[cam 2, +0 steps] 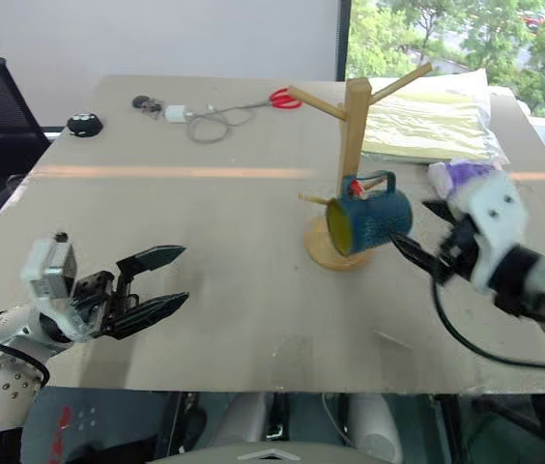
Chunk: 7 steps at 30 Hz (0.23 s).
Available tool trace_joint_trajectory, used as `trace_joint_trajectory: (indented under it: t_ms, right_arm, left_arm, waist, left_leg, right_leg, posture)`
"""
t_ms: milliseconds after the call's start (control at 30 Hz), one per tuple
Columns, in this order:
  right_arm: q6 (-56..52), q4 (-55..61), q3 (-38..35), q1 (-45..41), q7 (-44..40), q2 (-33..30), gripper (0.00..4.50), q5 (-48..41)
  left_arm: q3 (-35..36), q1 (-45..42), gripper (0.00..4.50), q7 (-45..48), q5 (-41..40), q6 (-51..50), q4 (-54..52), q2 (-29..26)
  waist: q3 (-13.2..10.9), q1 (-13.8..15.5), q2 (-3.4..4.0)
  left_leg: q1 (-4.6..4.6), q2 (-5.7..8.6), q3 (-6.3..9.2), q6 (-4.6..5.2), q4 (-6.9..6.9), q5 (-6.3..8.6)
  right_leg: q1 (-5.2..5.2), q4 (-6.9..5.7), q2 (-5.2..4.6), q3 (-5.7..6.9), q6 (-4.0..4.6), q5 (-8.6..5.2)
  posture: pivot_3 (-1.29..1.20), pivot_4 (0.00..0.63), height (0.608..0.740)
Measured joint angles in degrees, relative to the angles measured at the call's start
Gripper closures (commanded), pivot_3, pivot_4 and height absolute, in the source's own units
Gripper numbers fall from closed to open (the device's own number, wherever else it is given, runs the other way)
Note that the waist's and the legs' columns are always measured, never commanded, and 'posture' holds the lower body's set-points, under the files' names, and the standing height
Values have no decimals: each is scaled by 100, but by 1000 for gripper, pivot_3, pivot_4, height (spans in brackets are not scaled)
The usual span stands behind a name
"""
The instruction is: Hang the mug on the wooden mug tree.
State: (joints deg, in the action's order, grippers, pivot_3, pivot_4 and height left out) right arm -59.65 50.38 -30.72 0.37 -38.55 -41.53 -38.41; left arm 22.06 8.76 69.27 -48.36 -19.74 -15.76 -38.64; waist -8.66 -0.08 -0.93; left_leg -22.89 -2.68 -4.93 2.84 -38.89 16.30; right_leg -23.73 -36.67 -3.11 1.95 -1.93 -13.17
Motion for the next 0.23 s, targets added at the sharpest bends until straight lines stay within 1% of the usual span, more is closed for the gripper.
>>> trace_joint_trajectory:
  t_ms: [33,67,167,233]
  right_arm:
    - [386,-125,-122,525,-284,19,945,92]
    - [506,-185,-150,677,-379,31,945,131]
    - [1635,-628,-312,1756,-955,45,945,589]
    - [2195,-1035,-302,2228,-1169,141,945,879]
  left_arm:
    - [-15,60,0,-92,152,-3,125,-11]
    - [-7,88,0,-118,203,-2,164,-12]
    - [-47,224,0,-429,740,33,220,-110]
    - [-89,303,0,-594,977,30,268,-130]
  waist:
    - [-1,3,2]
    - [-1,2,1]
    - [4,-5,-10]
    - [5,-7,-10]
  left_leg:
    - [0,0,-6,0,0,0]
    - [2,1,-6,1,0,0]
    - [9,0,-8,1,-1,0]
    - [10,-2,-10,1,-1,0]
  right_leg:
    - [-1,0,-1,-6,-2,-1]
    - [0,0,-1,-7,-5,-2]
    - [2,0,-2,-10,-15,-9]
    - [2,-1,-3,-12,-15,-10]
  posture:
    - [0,150,740]
    - [0,150,740]
    - [0,150,740]
    - [0,150,740]
